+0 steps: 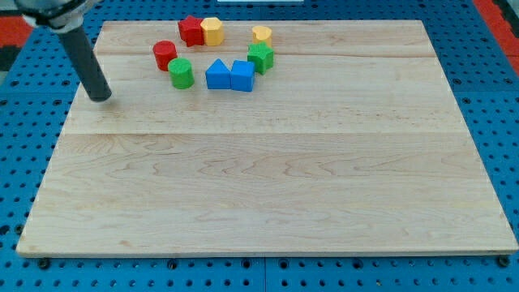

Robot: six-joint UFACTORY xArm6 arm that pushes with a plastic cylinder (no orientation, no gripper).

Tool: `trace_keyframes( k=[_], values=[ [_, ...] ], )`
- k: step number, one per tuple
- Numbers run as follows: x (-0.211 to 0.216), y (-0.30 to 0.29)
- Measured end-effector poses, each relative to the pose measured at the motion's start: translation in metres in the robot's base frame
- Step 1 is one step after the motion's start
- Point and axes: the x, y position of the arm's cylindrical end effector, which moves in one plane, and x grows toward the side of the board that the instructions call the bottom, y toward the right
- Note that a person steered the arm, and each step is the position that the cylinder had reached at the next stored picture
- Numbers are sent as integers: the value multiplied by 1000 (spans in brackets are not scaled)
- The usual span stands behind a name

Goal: Move the red circle right a bit

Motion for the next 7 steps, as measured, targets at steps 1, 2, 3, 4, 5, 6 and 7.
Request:
trace_keyframes(
  k=[1,2,3,4,5,6,7],
  values=[
    [-23,23],
    [-37,38],
    [-49,48],
    [-53,42],
    [-61,50],
    [-62,66],
    [-62,76]
  ],
)
